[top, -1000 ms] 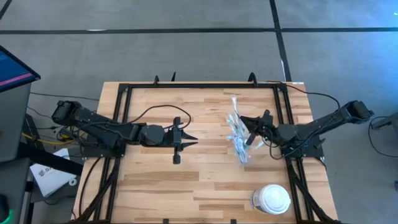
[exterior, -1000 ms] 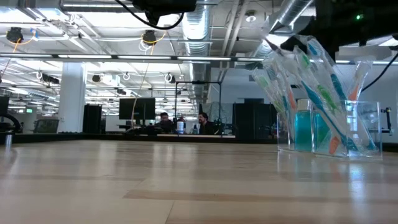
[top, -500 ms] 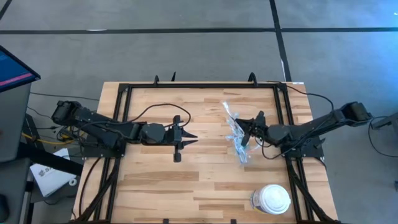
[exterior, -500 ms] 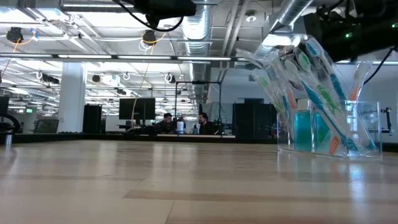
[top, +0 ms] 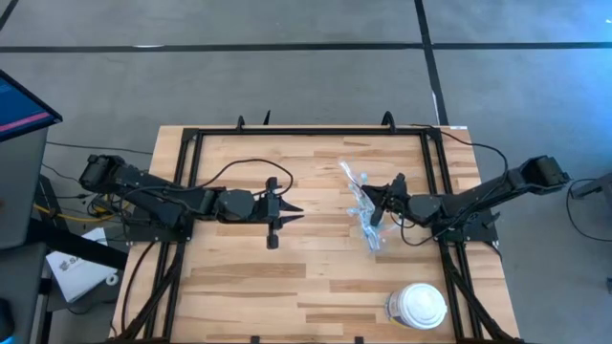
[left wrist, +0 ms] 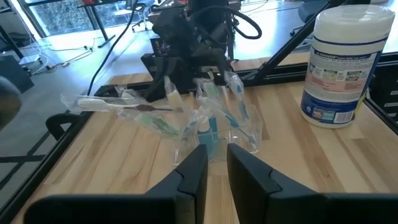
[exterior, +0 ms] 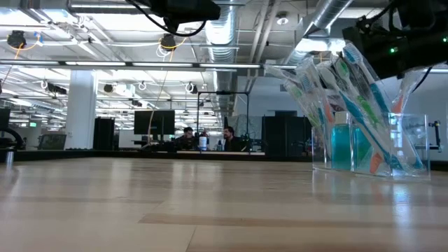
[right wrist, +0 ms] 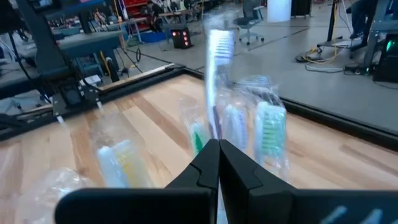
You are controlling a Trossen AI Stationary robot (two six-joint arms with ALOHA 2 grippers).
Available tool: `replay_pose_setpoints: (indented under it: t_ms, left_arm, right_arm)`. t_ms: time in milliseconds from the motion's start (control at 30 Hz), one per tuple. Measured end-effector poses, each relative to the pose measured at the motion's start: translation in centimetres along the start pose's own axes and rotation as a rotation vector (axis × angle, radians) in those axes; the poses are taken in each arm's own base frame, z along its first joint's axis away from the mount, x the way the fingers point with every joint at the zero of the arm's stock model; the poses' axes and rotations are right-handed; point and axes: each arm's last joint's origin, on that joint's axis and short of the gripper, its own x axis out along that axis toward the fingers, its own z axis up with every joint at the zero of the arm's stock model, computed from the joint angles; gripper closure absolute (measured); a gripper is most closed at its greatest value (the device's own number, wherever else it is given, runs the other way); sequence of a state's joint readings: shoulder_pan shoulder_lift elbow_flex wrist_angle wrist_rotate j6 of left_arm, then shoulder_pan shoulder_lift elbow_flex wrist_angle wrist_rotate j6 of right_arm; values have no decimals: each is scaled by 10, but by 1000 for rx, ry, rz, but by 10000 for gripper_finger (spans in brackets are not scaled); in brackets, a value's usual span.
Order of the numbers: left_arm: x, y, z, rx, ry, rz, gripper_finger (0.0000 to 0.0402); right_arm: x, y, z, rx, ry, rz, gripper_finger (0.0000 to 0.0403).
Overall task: Pick & Place toothbrushing station
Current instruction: Put the purple toothbrush into the transparent organizer
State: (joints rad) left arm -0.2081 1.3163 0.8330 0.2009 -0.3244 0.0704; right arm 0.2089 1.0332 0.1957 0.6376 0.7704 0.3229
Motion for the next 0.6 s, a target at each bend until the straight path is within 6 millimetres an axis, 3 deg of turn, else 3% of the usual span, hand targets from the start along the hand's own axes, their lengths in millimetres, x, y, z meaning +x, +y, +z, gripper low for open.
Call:
replay_pose_setpoints:
  t_ms: [167,467,600]
  left_arm:
    - [2,4,-11,3,3,14,347]
    - [7,34,-34,-105,-256,-39,346]
    - [21,43,-49,-142,-242,-49,346]
  right_arm:
    - [-3,-4,-5,35,-12,21,403]
    - [-4,-2,-4,21,-14,53,403]
    - [-3,-1,-4,27,-18,61,403]
